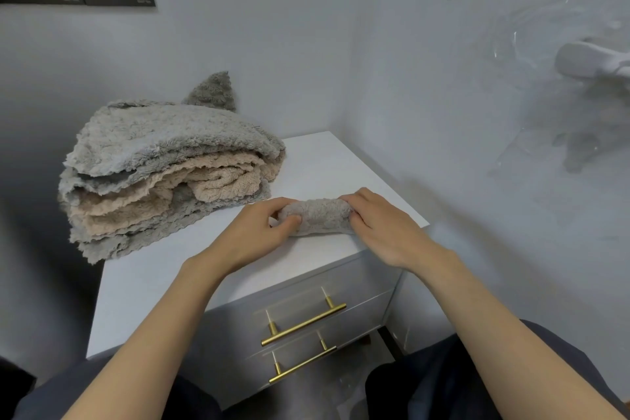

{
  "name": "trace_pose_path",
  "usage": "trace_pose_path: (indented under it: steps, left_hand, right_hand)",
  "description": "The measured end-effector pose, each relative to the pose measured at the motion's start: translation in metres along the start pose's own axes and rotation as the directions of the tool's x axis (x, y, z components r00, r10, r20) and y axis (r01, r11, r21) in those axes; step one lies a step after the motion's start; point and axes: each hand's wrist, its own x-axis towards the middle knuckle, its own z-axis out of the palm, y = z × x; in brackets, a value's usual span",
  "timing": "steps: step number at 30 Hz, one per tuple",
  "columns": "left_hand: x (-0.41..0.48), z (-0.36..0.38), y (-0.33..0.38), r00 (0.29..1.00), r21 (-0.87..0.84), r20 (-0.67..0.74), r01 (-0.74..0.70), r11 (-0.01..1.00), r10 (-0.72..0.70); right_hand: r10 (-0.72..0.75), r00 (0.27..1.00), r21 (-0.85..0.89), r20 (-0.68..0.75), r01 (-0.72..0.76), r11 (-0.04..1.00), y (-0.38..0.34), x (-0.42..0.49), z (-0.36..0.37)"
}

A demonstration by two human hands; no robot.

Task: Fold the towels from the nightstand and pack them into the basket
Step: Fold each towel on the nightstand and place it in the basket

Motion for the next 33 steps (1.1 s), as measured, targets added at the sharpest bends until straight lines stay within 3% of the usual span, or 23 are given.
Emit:
trace_pose_path:
  steps: [8,13,16,24,29,33]
  left_hand:
    - [0.011,0.002,0.004,0.990,0.032,0.050,0.132,0.991,-0.133]
    - [0.016,0.007,0.001,0.975,0.188,-0.043,0.220,0.957,-0.216]
    - [0.018,0.009,-0.004,0.962,0.177,-0.070,0.271,0.946,-0.263]
    - [0.022,0.010,-0.001,0.951,0.311,-0.002,0.295,0.904,-0.309]
    - [0.015,0.015,0.003,0.943,0.348,-0.096,0.331,0.877,-0.318]
    - [0.008,0.017,0.009,0.956,0.279,-0.148,0.285,0.917,-0.252]
  right_hand:
    - [0.120,0.991,0.155,0.052,-0.127,0.980,0.001,0.009,-0.003]
    - [0.138,0.988,0.049,0.073,-0.142,0.989,0.004,0.019,0.002]
    - [0.161,0.986,0.061,0.039,-0.163,0.985,0.004,0.023,0.003]
    - [0.218,0.972,0.045,0.086,-0.222,0.974,0.003,0.027,0.002]
    - [0.207,0.973,0.101,0.097,-0.217,0.971,-0.004,0.027,-0.004]
    - [0.192,0.977,0.054,0.094,-0.197,0.979,-0.009,0.024,-0.005]
